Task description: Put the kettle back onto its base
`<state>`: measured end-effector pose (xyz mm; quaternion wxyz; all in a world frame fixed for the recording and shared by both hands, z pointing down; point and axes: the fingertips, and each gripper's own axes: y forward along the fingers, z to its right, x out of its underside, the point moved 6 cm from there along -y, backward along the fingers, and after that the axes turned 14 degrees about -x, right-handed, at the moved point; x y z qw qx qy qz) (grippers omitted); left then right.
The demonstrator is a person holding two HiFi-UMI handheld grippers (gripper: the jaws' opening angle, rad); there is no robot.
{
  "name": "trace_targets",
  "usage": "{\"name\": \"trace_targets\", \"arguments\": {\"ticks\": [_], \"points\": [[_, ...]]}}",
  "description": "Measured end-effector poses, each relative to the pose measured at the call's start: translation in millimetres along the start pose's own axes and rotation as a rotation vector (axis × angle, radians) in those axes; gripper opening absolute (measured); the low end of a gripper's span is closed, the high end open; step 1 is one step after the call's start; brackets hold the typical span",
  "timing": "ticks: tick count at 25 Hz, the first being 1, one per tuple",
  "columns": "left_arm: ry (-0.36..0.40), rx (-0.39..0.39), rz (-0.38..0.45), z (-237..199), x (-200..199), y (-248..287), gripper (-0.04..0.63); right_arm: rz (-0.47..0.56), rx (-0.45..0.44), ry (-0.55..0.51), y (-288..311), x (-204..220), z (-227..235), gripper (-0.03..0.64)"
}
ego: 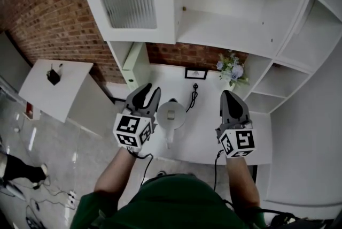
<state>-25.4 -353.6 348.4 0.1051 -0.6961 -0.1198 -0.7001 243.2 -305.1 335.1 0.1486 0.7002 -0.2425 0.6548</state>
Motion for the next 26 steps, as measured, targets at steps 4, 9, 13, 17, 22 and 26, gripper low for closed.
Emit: {"name": "trace_targets", "arguments": {"ticks": [4,9,13,17,22,26], "points": [[-0.003,-0.016,-0.009,0,3,1,0.129,0.001,-0.011,0.003,2,4,5,0.012],[-0.010,-0.038,-0.020,0,9,1,0.129,-0.003,-0.021,0.012,3,9,10,0.012],[-0.012,-0.055,-0.027,1,13,-1,0.129,-0.002,-0.034,0.012,5,10,14,0.012],[0.013,-0.072,-0.030,6,17,-4,0.129,-0.001,-0.045,0.014,5,11,17,0.012],[0.011,-0.083,-0.030,11,20,-9,0.129,0.000,-0.065,0.005,5,10,18,0.012],[0.006,-0.087,-0.029,15,21,-13,0.129,0.004,-0.068,0.003,2,9,21,0.012]]}}
